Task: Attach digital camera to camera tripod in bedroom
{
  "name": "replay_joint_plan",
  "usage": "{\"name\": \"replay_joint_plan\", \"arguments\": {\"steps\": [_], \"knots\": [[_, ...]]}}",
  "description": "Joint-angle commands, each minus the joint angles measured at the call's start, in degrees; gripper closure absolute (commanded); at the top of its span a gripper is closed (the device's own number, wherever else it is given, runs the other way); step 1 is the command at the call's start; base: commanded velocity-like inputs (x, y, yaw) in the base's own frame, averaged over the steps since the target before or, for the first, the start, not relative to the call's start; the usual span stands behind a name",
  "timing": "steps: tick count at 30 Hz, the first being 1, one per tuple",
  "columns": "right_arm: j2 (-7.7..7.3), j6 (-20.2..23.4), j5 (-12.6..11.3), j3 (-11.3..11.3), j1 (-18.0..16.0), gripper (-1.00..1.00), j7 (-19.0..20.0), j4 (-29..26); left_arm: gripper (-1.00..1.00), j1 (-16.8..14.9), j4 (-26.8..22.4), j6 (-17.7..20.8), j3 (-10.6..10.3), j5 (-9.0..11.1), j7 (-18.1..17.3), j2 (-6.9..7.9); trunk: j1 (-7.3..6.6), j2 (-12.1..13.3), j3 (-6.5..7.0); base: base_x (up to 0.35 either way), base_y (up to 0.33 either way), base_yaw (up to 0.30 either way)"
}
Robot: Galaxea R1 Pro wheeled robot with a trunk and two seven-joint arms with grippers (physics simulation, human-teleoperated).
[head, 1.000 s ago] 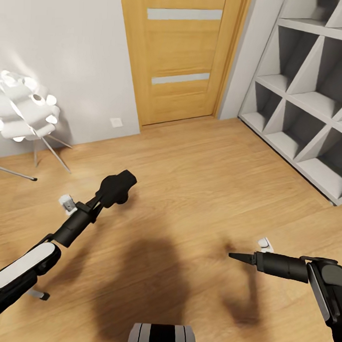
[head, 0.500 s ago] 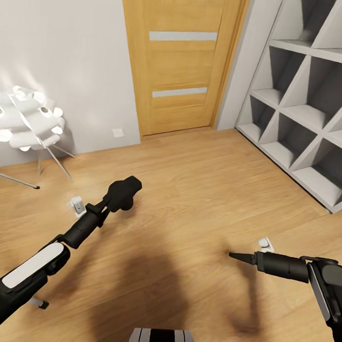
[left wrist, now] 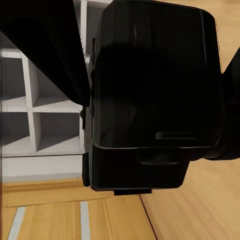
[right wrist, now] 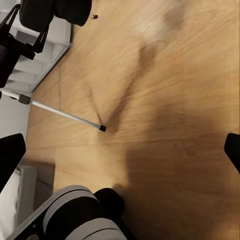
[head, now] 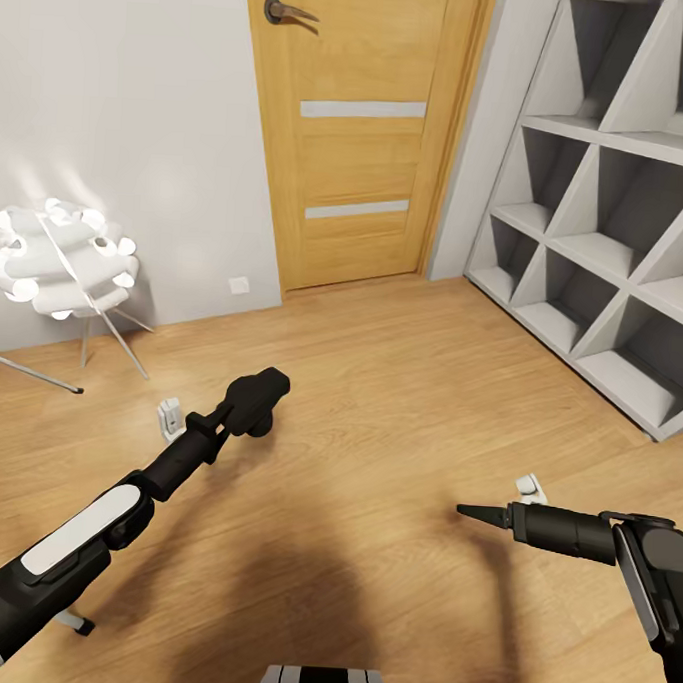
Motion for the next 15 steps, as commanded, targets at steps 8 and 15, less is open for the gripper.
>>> {"name": "replay_joint_plan", "arguments": {"steps": [8, 15], "knots": [[0.01, 0.38, 0.02, -0.07, -0.02, -1.00, -0.15, -0.02, 1.00, -0.08, 0.33, -0.37, -0.34, 1.77, 0.64, 0.02, -0.21, 0.09, 1.74, 0.000, 0.000, 0.000], [-0.05, 0.32, 0.19, -0.15, -0.02, -1.00, -0.29, -0.16, 1.00, -0.08, 1.45, -0.33, -0.37, 8.88, 5.69, 0.01, -0.39, 0.19, 3.29, 0.000, 0.000, 0.000]]}}
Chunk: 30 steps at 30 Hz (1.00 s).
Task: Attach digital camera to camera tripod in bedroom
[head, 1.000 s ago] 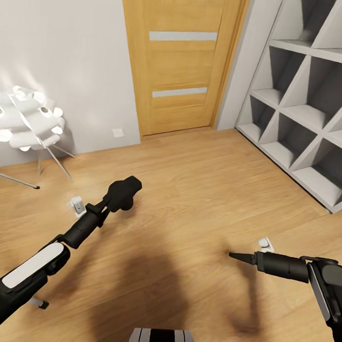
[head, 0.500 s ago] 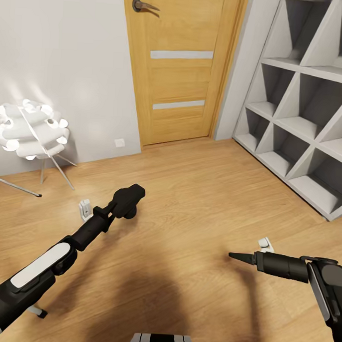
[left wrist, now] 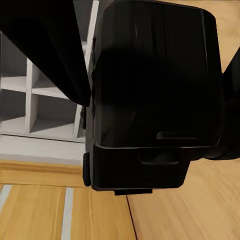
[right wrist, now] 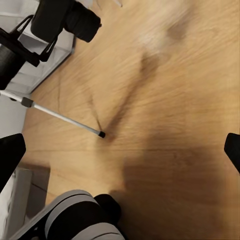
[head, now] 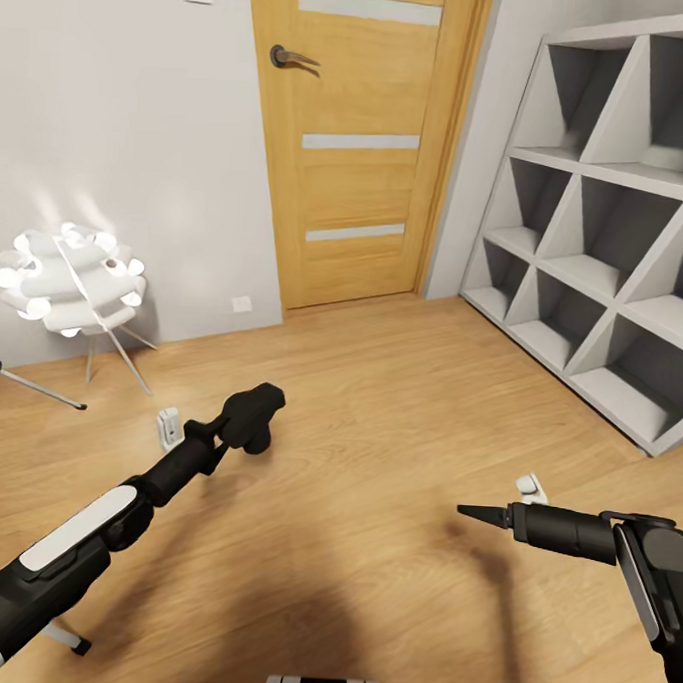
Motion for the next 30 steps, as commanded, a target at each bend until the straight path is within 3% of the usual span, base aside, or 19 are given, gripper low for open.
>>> {"name": "replay_joint_plan", "arguments": {"steps": [1, 30], "knots": [[-0.02, 0.49, -0.21, -0.02, -0.02, -1.00, -0.09, 0.05, 1.00, -0.08, 0.15, -0.44, -0.24, 0.96, 0.03, 0.07, -0.03, 0.00, 0.18, 0.000, 0.000, 0.000], [0.05, 0.72, -0.51, 0.04, -0.02, -1.00, -0.23, 0.14, 1.00, -0.08, -0.36, -0.31, -0.37, 1.50, 0.17, 0.11, -0.78, 0.38, 6.61, 0.000, 0.000, 0.000]]}}
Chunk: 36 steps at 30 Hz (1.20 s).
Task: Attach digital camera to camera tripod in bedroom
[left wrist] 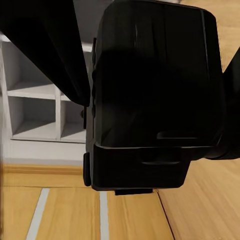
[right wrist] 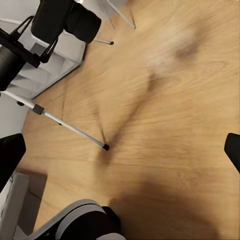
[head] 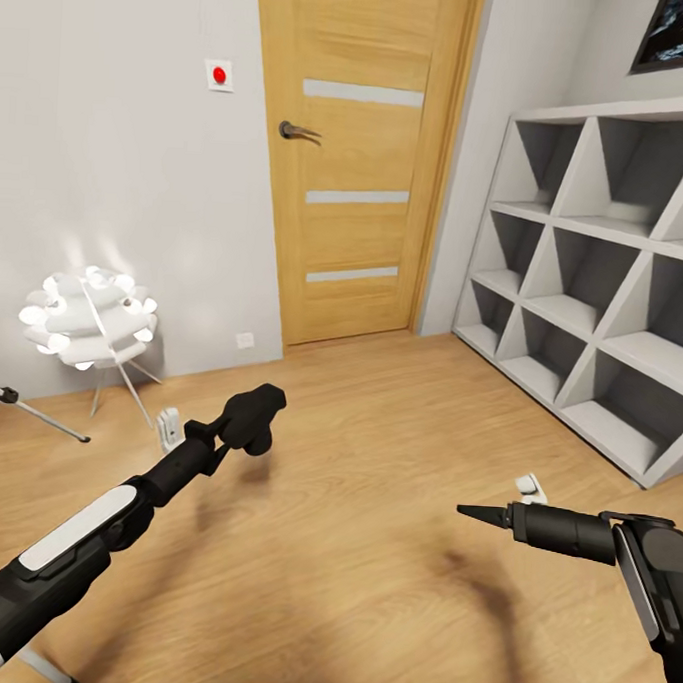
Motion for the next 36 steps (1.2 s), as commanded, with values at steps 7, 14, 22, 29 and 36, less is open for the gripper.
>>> {"name": "replay_joint_plan", "arguments": {"steps": [7, 14, 22, 29, 36], "knots": [[0.06, 0.46, -0.37, 0.11, -0.03, -1.00, -1.24, 0.00, 1.00, -0.08, 0.02, -0.51, -0.05, 0.42, 0.19, 0.09, -0.19, 0.07, 1.51, 0.000, 0.000, 0.000], [0.07, 0.43, -0.20, 0.03, -0.03, -1.00, -1.70, 0.00, 1.00, -0.08, 0.05, -0.49, -0.06, 0.48, 0.05, 0.10, -0.37, 0.17, 3.06, 0.000, 0.000, 0.000], [0.07, 0.43, -0.02, 0.11, -0.03, -1.00, -1.57, 0.00, 1.00, -0.08, 0.13, -0.29, -0.15, 0.51, -0.34, 0.06, -0.58, 0.28, 4.83, 0.000, 0.000, 0.000], [-0.01, 0.49, -0.19, 0.42, -0.03, -1.00, -1.38, 0.00, 1.00, -0.08, -0.02, 0.05, -0.38, 0.41, -0.75, 0.02, -0.76, 0.37, 6.38, 0.000, 0.000, 0.000], [-0.01, 0.49, -0.35, 0.60, -0.03, -1.00, -1.46, 0.00, 1.00, -0.08, -0.01, 0.14, -0.41, 0.41, -0.79, -0.06, -0.94, 0.46, 7.93, 0.000, 0.000, 0.000]]}}
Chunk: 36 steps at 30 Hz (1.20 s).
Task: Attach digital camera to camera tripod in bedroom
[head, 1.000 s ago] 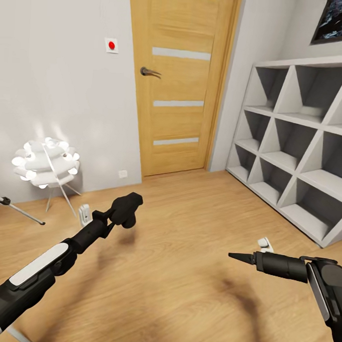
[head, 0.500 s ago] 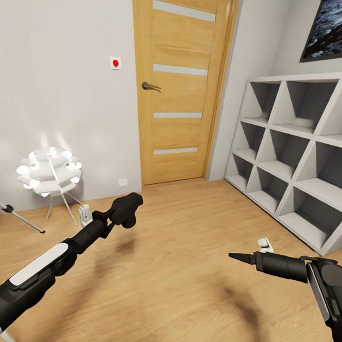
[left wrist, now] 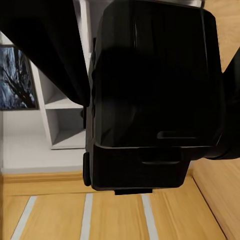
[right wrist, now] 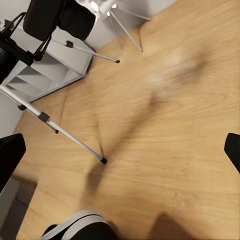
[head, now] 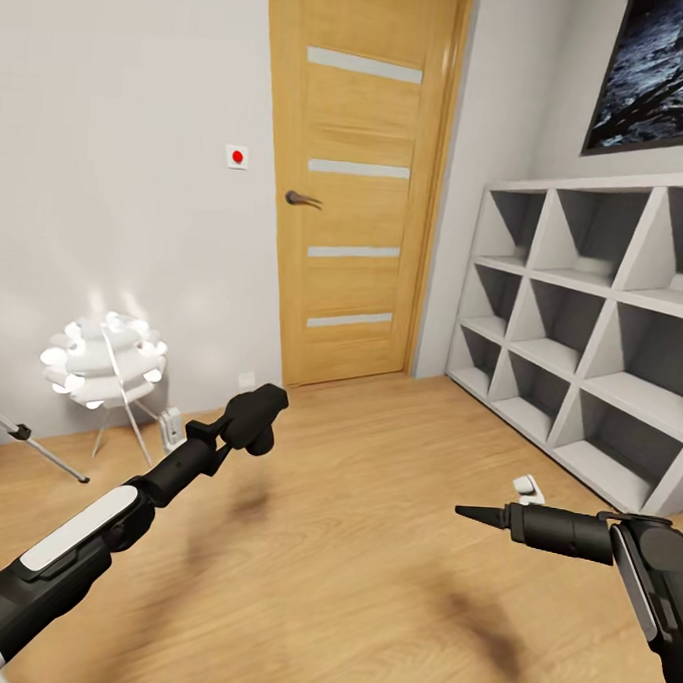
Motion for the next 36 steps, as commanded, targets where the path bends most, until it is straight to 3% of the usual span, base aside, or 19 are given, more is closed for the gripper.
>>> {"name": "replay_joint_plan", "arguments": {"steps": [1, 11, 28, 36], "knots": [[-0.02, 0.48, -0.22, -0.02, -0.03, -1.00, -0.01, 0.00, 1.00, -0.08, -0.04, -0.38, -0.25, 0.48, -0.31, 0.07, -0.03, -0.01, 0.17, 0.000, 0.000, 0.000], [0.06, 0.48, -0.14, -0.23, -0.03, -1.00, 0.07, 0.00, 1.00, -0.08, 0.17, -0.44, -0.25, 0.48, -0.02, 0.05, -0.29, 0.13, 2.38, 0.000, 0.000, 0.000], [0.06, 0.48, -0.14, -0.24, -0.03, -1.00, -0.01, 0.00, 1.00, -0.08, 0.18, -0.45, -0.02, 0.88, 0.45, 0.14, -4.03, 6.94, 5.44, 0.000, 0.000, 0.000], [0.06, 0.48, -0.16, -0.30, -0.03, -1.00, 0.05, 0.00, 1.00, -0.08, 0.06, -0.70, 0.09, 1.44, 3.59, 0.11, -5.78, 10.15, 6.87, 0.000, 0.000, 0.000]]}}
